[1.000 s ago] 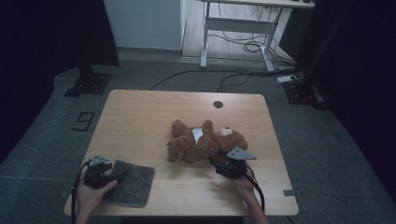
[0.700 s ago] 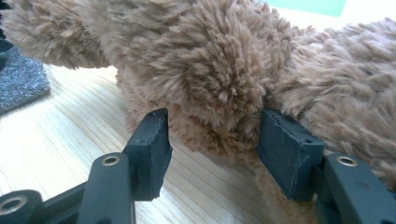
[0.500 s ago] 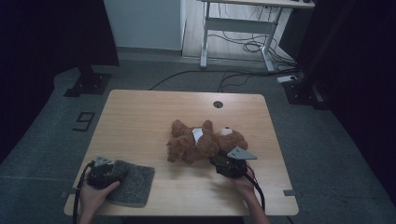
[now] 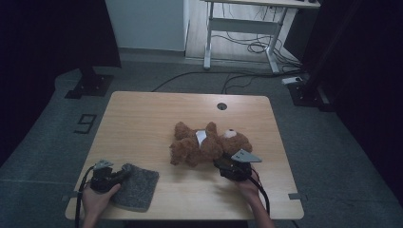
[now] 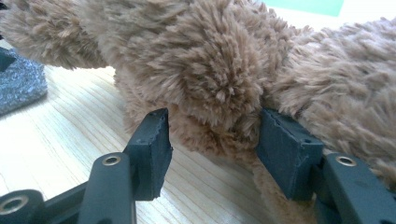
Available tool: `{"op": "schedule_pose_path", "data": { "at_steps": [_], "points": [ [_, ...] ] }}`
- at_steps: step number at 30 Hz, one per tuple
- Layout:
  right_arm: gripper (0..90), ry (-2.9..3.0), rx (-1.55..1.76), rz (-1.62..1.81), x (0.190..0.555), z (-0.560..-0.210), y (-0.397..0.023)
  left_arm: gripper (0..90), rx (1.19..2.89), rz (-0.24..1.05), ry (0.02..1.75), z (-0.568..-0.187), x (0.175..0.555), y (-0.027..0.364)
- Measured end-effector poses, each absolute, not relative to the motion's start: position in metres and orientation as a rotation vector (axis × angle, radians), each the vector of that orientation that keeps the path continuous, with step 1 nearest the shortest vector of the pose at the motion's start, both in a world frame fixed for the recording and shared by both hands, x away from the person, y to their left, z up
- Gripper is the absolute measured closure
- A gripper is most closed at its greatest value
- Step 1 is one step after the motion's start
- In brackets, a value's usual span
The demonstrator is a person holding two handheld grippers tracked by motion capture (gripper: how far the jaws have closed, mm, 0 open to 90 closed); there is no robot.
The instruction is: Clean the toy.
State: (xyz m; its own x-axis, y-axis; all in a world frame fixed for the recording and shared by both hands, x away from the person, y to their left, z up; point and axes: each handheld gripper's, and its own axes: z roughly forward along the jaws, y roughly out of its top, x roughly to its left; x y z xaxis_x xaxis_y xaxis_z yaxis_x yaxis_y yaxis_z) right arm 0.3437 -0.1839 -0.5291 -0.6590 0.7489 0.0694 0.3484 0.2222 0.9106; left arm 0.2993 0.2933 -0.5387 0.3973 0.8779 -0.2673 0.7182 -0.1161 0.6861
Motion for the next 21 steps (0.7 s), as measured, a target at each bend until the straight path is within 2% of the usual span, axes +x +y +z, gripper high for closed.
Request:
{"op": "schedule_pose_path", "data": {
  "at_steps": [9,21],
  "points": [
    [43.6,2.100,1.022,1.426,0.343,-0.527,-0.187,76.2,1.738,0.205,1.288,-0.521,0.292,0.298],
    [38.0,2.024,1.015,1.456,0.336,-0.514,-0.192,76.5,1.695,0.175,1.209,-0.502,0.286,0.293]
  ]
}}
